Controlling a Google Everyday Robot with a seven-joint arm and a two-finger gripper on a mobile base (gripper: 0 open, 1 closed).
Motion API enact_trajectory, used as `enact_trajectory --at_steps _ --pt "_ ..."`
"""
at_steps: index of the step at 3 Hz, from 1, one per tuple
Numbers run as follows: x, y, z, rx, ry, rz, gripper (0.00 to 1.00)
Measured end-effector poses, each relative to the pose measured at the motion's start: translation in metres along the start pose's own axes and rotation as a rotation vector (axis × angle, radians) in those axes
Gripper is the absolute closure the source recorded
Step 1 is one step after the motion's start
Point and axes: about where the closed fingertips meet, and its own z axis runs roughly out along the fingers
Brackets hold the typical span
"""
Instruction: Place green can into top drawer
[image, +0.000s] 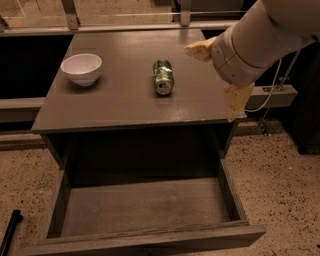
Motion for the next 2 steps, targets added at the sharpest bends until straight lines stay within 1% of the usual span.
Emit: enact_trajectory --at_steps 1,2 --pt "0.000 0.000 0.000 0.000 0.000 -0.001 0.00" --pt "0.015 -0.051 0.015 -0.009 0.024 -0.233 0.00"
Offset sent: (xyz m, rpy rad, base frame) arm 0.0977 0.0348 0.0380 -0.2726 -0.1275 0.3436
